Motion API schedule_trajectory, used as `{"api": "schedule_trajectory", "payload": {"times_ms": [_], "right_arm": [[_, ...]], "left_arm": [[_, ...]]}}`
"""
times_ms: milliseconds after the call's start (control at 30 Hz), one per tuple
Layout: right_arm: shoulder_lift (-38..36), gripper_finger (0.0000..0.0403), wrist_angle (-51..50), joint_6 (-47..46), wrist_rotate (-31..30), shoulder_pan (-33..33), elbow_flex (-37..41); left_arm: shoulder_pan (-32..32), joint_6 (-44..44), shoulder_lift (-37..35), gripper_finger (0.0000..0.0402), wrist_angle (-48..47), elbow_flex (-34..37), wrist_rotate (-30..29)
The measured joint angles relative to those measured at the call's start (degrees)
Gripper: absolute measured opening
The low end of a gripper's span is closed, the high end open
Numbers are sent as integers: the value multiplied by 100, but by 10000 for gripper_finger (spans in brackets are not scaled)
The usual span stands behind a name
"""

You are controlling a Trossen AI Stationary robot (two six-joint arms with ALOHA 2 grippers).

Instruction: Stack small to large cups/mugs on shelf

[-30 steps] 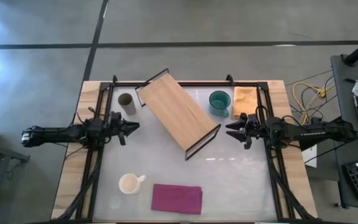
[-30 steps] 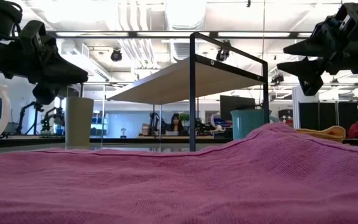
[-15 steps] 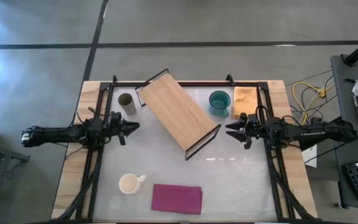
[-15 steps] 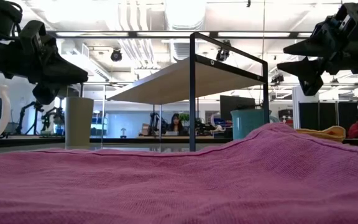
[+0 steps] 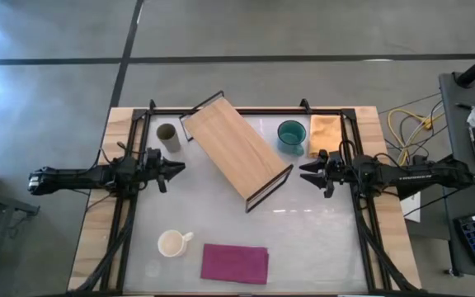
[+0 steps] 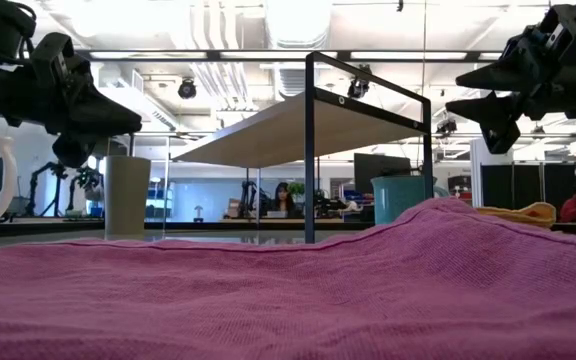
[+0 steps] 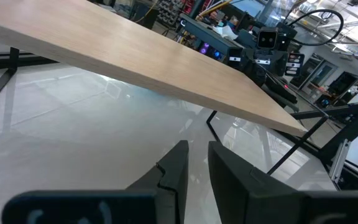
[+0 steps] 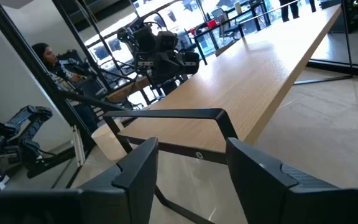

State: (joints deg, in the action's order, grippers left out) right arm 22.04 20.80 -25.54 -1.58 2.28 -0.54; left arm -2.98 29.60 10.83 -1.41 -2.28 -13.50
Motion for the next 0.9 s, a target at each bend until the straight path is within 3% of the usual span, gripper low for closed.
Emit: {"api": "schedule_trajectory", "payload": {"times_ms": [167,400,500,700,833,900], "right_arm": [[2,183,-2,0,2,0,-1],[0,183,0,0,0,0,0],[2,183,0,0,2,0,0],[0,183,1,0,0,-1,0],[0,183,2,-2,0,0,0],[2,183,2,0,0,-2,0]], "left_arm": [[-2,-712,2,48,115,0,-121],[2,2733,-19,48,1266,0,-344],[-4,2269,3,48,1583,-5,-710],[7,1950,26,48,1675,-7,-278],[1,1900,109,48,2031,-4,-480],[11,1368,217,48,2226,-154,-186]]}}
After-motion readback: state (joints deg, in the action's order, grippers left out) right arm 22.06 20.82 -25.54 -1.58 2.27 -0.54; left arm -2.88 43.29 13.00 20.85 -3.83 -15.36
